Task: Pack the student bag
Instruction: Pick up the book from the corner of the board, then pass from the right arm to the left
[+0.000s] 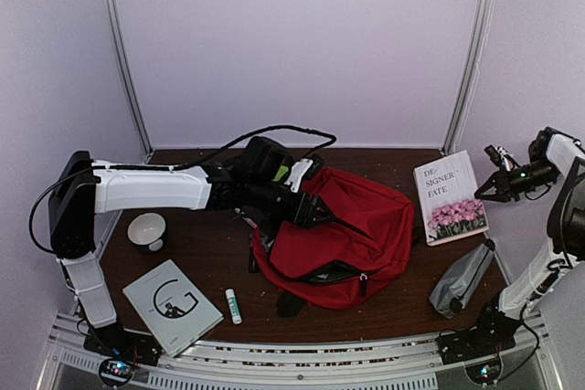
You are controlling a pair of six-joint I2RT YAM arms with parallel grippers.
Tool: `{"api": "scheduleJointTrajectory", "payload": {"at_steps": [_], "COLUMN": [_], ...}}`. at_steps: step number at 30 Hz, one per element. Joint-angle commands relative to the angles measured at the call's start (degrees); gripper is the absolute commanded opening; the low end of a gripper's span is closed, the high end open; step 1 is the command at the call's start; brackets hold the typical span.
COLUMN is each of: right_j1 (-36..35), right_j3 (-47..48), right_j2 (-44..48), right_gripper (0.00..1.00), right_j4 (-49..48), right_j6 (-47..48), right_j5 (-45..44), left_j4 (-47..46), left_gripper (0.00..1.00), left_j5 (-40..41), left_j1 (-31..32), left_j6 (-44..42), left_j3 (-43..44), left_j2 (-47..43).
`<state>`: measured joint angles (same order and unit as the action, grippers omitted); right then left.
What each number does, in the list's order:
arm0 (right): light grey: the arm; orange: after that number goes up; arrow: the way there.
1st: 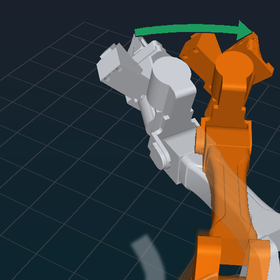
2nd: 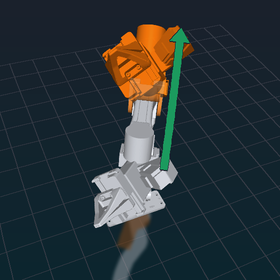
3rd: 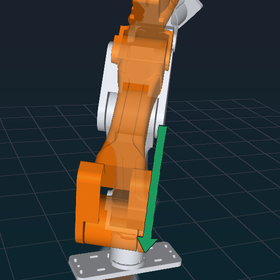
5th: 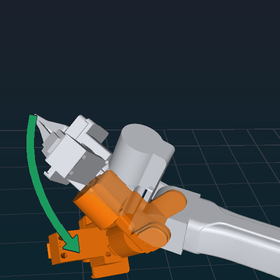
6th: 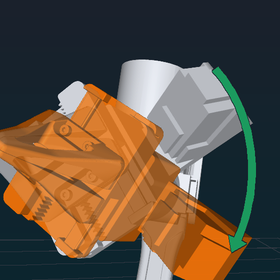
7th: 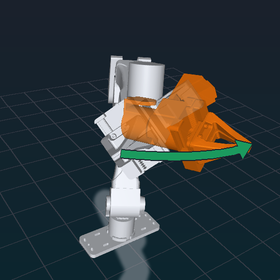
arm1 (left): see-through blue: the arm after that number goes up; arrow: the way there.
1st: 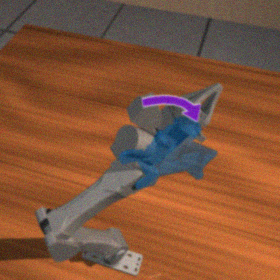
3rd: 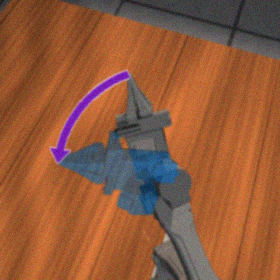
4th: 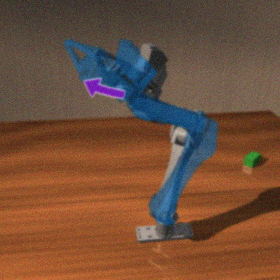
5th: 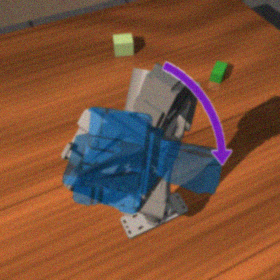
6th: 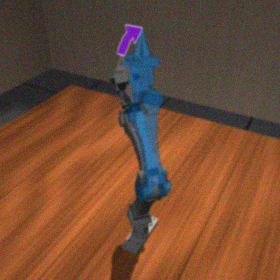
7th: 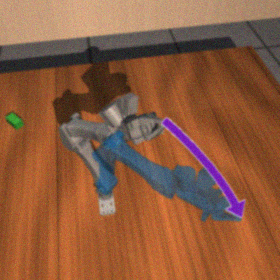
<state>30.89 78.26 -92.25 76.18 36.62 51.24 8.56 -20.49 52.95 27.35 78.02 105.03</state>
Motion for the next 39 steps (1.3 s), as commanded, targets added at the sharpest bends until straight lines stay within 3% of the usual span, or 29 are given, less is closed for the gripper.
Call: {"api": "scheduleJointTrajectory", "payload": {"at_steps": [1, 6, 11, 14, 20, 25, 39], "right_j1": [-0.20, -4.26, -10.75, -15.22, -20.97, -23.56, -26.42], "right_j3": [2.86, 3.67, 3.76, 3.42, 0.25, -3.44, -7.61], "right_j2": [4.49, 8.10, 11.40, 13.75, 17.23, 18.73, 19.97], "right_gripper": [0.00, 0.00, 0.00, 0.00, 0.00, 0.00, 0.00], "right_j4": [3.18, 2.87, -5.12, -13.59, -35.04, -45.88, -51.68], "right_j6": [-1.52, -4.03, -13.34, -21.61, -40.59, -50.44, -56.33], "right_j5": [6.15, 9.87, 14.88, 15.72, 18.27, 19.23, 19.77], "left_j4": [-6.42, -16.32, -29.03, -32.34, -44.32, -53.03, -53.36], "left_gripper": [0.69, 0.72, 0.77, 0.97, 0.98, 0.97, 0.95], "left_j5": [0.69, -1.06, -2.32, -1.13, -1.81, -2.80, -5.51], "left_j1": [0.23, 0.23, 0.23, 0.35, 0.56, 1.09, 1.06], "left_j6": [4.24, 10.50, 19.63, 23.58, 30.40, 33.89, 37.48], "left_j3": [0.97, 1.32, 2.63, 3.41, 1.50, 1.81, 8.10], "left_j2": [1.80, 3.39, 6.27, 7.68, 9.89, 12.09, 17.40]}}
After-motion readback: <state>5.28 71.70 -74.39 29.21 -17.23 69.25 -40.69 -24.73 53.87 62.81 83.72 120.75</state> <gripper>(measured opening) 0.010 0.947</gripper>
